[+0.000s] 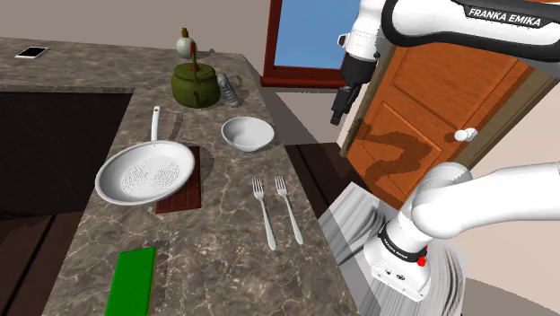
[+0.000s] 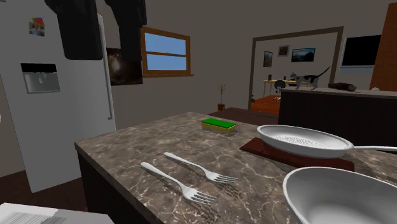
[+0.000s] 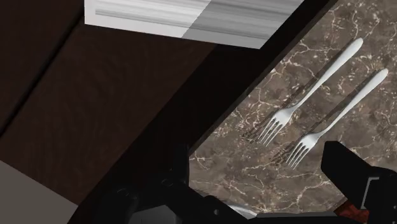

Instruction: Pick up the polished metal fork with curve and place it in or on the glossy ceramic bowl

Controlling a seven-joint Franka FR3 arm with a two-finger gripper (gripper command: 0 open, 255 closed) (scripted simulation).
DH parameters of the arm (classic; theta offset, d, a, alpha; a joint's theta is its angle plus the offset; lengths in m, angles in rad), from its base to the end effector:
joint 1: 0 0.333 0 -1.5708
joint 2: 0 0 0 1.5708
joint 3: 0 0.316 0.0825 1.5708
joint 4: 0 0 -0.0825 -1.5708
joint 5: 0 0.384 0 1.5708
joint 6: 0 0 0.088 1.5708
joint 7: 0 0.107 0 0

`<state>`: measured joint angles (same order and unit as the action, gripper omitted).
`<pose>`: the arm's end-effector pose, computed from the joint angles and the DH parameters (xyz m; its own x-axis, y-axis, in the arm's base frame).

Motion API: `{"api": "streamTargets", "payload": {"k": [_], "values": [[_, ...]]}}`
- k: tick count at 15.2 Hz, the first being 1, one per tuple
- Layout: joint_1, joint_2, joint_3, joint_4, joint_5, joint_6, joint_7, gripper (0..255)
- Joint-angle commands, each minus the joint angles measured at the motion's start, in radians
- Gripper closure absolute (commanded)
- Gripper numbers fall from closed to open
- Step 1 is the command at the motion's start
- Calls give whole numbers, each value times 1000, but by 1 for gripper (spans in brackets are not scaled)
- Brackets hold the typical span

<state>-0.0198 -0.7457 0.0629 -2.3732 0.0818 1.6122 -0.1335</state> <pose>0.3203 0.0272 0.5728 0.9878 0.1551 -0.0109 0.1546 -0.9871 -0.0408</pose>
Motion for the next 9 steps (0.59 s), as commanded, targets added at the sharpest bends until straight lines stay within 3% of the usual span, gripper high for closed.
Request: {"api": "streamTargets", "payload": {"k": [1,9], "values": [[0,0,0,0,0,0,0,0],[-9,9,211,-161,130,219,364,0]]}}
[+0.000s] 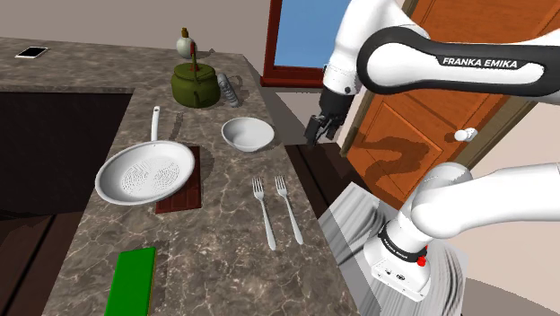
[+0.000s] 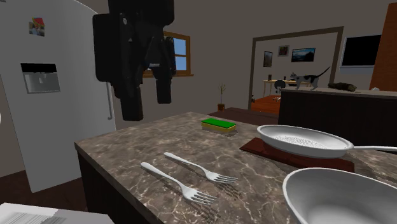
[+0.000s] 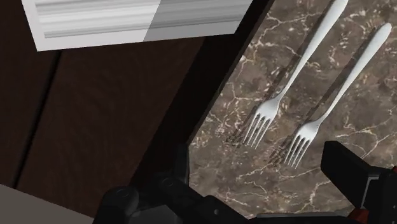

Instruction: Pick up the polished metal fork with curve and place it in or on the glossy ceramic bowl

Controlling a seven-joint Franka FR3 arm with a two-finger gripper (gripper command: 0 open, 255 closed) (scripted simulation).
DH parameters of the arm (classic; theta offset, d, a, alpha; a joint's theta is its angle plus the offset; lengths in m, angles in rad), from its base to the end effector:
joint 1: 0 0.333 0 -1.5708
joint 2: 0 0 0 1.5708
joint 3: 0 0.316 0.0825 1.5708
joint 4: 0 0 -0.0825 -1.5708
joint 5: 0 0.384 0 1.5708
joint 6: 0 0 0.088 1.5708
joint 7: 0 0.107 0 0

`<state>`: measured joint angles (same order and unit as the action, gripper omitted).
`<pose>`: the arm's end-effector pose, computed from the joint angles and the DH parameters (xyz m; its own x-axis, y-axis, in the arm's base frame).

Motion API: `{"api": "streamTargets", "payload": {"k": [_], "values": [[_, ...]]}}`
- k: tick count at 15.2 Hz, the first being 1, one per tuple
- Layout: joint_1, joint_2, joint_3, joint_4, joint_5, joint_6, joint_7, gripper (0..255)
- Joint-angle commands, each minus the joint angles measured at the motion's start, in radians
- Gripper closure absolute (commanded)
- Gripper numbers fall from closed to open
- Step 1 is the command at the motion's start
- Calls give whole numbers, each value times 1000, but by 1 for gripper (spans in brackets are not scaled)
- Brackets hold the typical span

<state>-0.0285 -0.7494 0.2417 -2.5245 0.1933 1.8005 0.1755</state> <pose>0.3211 0.0947 0.5103 0.9977 -0.0674 0.0090 -0.0672 -0.9974 -0.0270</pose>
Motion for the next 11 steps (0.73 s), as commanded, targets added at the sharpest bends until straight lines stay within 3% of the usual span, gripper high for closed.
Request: {"api": "streamTargets", "payload": {"k": [1,7,11], "values": [[-2,25,62,-20,34,61,101,0],[-35,159,246,-41,96,254,383,0],[-90,296,378,-12,87,387,587,0]]}}
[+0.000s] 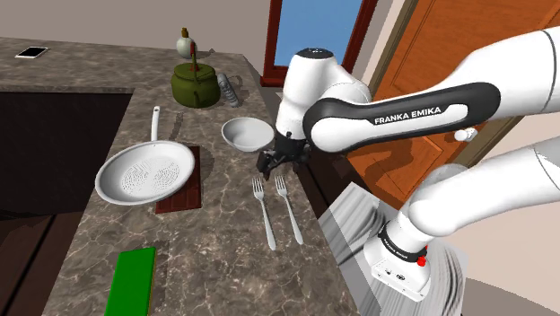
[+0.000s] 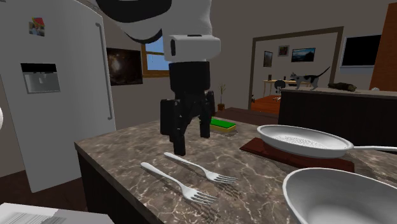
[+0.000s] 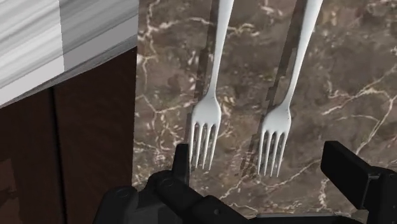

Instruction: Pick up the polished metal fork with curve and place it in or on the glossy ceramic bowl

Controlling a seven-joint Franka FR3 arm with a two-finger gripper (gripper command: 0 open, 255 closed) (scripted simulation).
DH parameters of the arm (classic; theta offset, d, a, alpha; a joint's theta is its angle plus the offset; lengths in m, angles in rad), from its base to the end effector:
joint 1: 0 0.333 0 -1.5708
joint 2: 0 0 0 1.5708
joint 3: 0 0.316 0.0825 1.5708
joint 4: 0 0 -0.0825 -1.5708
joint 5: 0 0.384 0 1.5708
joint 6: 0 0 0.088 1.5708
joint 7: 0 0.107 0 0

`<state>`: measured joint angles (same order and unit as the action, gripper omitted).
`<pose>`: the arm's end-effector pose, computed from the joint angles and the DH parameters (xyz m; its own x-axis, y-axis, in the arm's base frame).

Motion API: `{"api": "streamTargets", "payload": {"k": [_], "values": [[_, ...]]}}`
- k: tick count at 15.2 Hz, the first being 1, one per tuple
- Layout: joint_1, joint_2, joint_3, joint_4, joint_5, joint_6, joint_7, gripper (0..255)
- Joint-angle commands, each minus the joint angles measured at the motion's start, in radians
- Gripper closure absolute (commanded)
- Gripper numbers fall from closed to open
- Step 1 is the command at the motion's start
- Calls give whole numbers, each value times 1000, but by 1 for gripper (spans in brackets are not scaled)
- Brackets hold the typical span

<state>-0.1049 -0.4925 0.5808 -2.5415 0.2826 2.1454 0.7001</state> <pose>0.3588 0.1976 0.4157 0.9093 -0.4133 0.0479 -0.4131 -0.9106 -0.0150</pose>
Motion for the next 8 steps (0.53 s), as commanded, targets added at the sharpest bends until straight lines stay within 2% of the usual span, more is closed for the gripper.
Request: {"api": "streamTargets", "payload": {"k": [1,4,8], "values": [[-33,79,74,16,-15,74,119,0],[-107,213,183,62,-91,166,306,0],[-120,255,202,47,-118,216,331,0]]}}
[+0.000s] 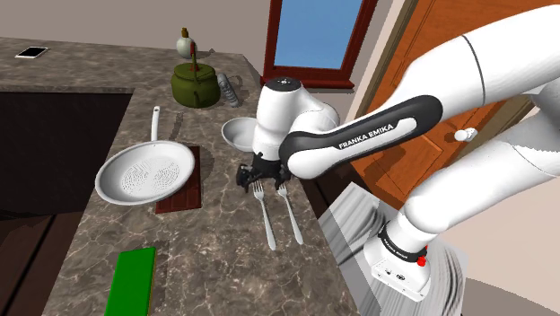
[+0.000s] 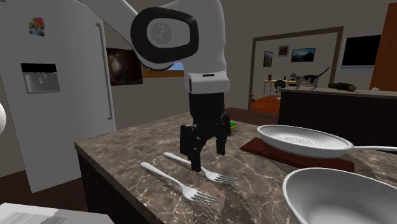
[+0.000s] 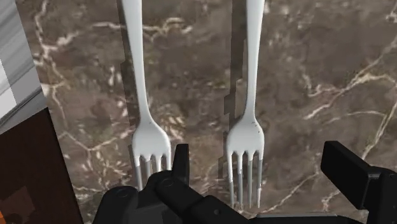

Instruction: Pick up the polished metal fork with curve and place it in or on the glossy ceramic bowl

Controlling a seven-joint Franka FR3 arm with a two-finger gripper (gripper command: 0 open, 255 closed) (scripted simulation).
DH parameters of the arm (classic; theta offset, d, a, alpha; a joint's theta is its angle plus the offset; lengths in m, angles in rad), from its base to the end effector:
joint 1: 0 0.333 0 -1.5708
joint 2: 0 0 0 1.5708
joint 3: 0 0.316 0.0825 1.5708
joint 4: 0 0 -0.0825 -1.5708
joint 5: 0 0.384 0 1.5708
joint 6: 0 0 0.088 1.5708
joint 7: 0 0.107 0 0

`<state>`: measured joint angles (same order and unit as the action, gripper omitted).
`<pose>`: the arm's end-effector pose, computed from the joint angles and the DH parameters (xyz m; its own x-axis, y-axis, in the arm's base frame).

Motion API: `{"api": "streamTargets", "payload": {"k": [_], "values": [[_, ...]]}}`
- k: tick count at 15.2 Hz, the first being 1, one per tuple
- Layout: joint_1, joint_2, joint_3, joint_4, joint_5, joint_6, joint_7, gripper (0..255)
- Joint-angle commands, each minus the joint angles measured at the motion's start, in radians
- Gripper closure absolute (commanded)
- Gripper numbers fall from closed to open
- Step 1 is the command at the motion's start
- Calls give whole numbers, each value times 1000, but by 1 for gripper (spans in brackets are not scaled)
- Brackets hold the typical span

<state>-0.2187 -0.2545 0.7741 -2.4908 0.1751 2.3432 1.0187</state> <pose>0.3871 0.2398 0.3577 0.8256 -0.5605 0.0652 -0.5607 -0.8279 -0.0178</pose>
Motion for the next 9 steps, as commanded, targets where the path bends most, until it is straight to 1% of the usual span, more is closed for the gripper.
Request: {"api": "streamTargets", "payload": {"k": [1,4,9], "values": [[-11,29,14,-9,-20,35,19,0],[-31,80,35,-25,-61,92,50,0],[-30,80,35,-25,-61,92,50,0]]}}
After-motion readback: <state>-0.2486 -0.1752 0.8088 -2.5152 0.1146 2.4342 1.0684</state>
